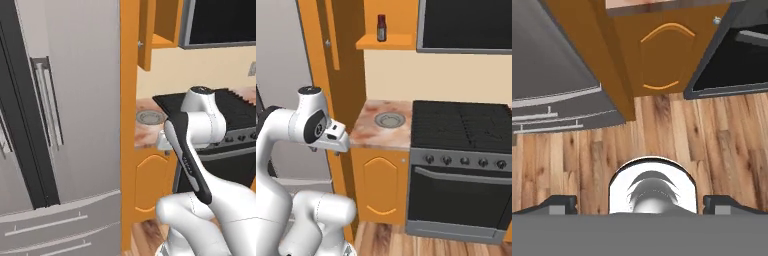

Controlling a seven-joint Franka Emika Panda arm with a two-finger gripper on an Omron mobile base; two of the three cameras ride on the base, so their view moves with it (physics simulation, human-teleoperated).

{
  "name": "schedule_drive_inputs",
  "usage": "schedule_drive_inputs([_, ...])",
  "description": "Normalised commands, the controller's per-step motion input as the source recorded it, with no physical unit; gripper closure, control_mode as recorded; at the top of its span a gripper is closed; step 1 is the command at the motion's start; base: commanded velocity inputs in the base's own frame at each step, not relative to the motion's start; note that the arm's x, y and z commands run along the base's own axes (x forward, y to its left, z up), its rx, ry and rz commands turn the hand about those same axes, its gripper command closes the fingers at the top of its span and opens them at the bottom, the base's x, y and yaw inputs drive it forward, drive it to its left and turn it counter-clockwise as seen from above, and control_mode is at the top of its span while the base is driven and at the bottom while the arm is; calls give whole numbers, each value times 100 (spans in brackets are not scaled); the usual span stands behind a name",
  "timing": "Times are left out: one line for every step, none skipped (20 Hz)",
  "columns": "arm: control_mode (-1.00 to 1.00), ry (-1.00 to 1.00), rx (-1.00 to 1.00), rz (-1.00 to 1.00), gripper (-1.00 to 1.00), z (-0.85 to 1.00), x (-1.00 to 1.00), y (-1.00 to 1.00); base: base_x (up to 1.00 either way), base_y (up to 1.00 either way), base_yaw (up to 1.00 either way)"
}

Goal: Move the hot dog bun to the plate on the dining table and place the condiment next to that plate. Then navigate to the fridge and take the sausage and place it on the plate as well.

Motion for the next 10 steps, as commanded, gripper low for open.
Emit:
schedule_drive_inputs([100, 0, 0, 0, -100, 0, 0, 0, 18, -85, 26])
schedule_drive_inputs([100, 0, 0, 0, -100, 0, 0, 0, 16, -90, 24])
schedule_drive_inputs([100, 0, 0, 0, -100, 0, 0, 0, 24, -86, 21])
schedule_drive_inputs([100, 0, 0, 0, -100, 0, 0, 0, 34, -74, 19])
schedule_drive_inputs([100, 0, 0, 0, -100, 0, 0, 0, 40, -62, 17])
schedule_drive_inputs([100, 0, 0, 0, -100, 0, 0, 0, 60, -24, 9])
schedule_drive_inputs([100, 0, 0, 0, -100, 0, 0, 0, 71, 0, 1])
schedule_drive_inputs([100, 0, 0, 0, -100, 0, 0, 0, 81, 0, 0])
schedule_drive_inputs([100, 0, 0, 0, -100, 0, 0, 0, 83, 0, 0])
schedule_drive_inputs([100, 0, 0, 0, -100, 0, 0, 0, 81, 0, 0])
